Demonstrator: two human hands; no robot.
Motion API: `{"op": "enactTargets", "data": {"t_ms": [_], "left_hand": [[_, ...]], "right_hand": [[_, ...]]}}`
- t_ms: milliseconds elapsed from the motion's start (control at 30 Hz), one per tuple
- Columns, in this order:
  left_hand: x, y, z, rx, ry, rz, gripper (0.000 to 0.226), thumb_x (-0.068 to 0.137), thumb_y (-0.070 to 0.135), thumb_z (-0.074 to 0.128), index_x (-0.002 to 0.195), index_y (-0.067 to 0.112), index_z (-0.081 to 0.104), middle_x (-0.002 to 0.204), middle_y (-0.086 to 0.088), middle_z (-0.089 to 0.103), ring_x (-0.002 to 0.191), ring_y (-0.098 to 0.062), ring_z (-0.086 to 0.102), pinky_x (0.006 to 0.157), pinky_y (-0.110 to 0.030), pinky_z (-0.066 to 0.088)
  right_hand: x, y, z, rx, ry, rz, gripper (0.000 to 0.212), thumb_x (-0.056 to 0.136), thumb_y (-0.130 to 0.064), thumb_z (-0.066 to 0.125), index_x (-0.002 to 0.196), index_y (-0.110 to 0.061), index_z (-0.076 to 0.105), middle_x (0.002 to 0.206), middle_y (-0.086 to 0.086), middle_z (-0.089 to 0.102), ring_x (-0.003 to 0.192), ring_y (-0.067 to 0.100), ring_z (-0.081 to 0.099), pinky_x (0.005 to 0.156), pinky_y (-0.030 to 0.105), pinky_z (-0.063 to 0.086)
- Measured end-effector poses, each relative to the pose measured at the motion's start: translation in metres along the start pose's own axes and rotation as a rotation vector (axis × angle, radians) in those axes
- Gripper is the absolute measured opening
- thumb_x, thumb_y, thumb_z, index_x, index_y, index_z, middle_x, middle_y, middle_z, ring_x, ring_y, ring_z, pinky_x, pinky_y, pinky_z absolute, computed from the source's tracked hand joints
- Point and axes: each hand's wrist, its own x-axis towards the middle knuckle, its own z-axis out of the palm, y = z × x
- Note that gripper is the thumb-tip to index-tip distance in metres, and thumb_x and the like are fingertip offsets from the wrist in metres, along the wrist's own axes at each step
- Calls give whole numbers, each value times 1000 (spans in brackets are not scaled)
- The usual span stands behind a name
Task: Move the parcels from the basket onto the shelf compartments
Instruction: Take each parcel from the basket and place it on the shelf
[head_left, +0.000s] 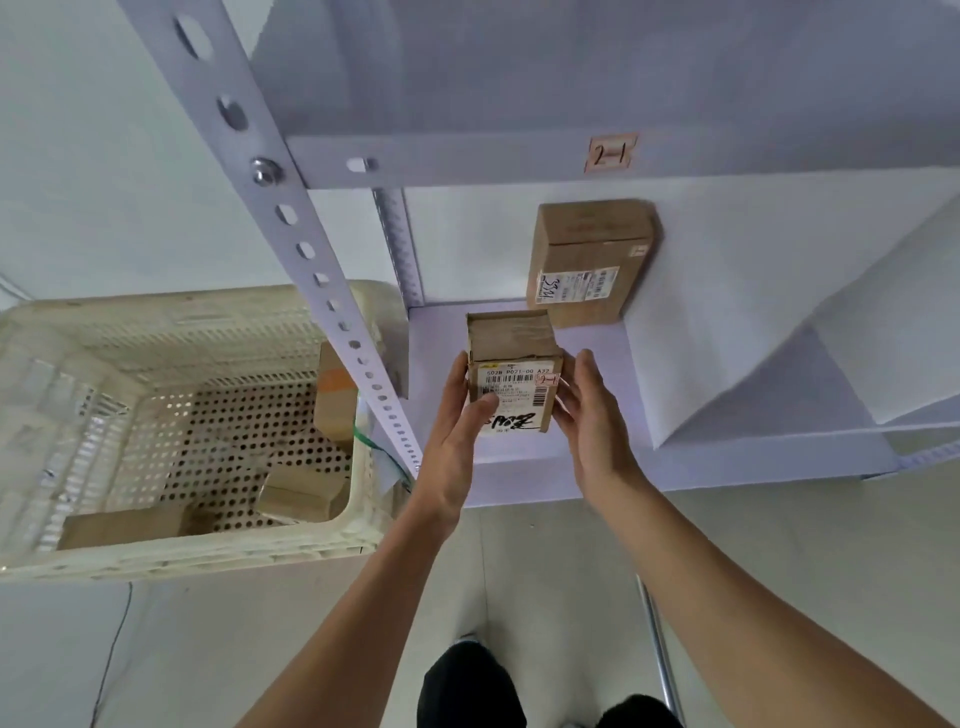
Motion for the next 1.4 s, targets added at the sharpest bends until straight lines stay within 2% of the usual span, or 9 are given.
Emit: {"op": "enactTargets", "data": {"t_ms": [133,300,433,567,733,1033,1233,1333,1400], "left_hand": [[29,-51,1,23,20,74,68,102,39,51,165,25,33,155,1,58,146,-18,51,127,-53,33],[58,-106,-3,26,58,152,75,96,46,53,165,23,35,151,-1,61,142,-19,55,125,-53,38],[63,-140,-7,59,67,247,59,101,34,48,159,26,43,146,2,65,138,-15,58,119,-38,45],[62,-158,-6,71,87,309,58,103,34,49,160,28,42,150,5,62,142,-15,55,121,-46,42],[67,-171,-8,63,55,386,46,111,17,45,155,32,49,139,12,69,131,-5,62,96,-15,52],[76,-180,-4,45,118,453,47,110,13,51,155,27,48,139,5,70,133,-14,62,113,-37,50],[87,-170,5,26,148,481,51,98,24,61,148,20,53,134,-3,72,126,-14,67,102,-29,56],[97,-162,8,14,166,473,38,105,12,62,143,18,57,129,-3,74,115,-6,70,90,-19,56],[108,-160,6,6,164,463,36,108,9,58,143,17,58,129,-1,74,117,-5,70,88,-17,56]], "right_hand": [[36,47,-10,1,-68,-81,47,114,-46,23,124,-39,68,121,-10,77,120,6,68,112,36,48],[75,104,-15,-24,-113,-186,46,114,-45,22,123,-42,67,120,-12,77,119,4,68,111,36,49],[91,140,-15,-4,-142,-257,50,115,-45,21,117,-40,71,117,-12,78,116,4,70,101,31,51],[94,156,-18,1,-168,-328,50,114,-44,20,116,-40,70,115,-15,78,113,1,70,89,21,54],[104,172,-21,-15,-171,-437,48,115,-45,22,118,-40,70,117,-13,78,113,3,71,93,24,54],[116,181,-25,19,-249,-488,53,102,-55,34,137,-30,64,128,-5,74,122,11,68,104,34,52],[130,176,-29,22,-262,-448,47,100,-53,43,136,-31,63,126,-5,74,120,11,69,106,38,53],[138,166,-29,22,-254,-429,40,99,-53,50,132,-34,64,124,-7,75,116,8,70,102,37,54],[147,161,-26,30,-258,-414,39,98,-50,55,131,-31,64,122,-8,76,115,8,71,102,38,53]]}}
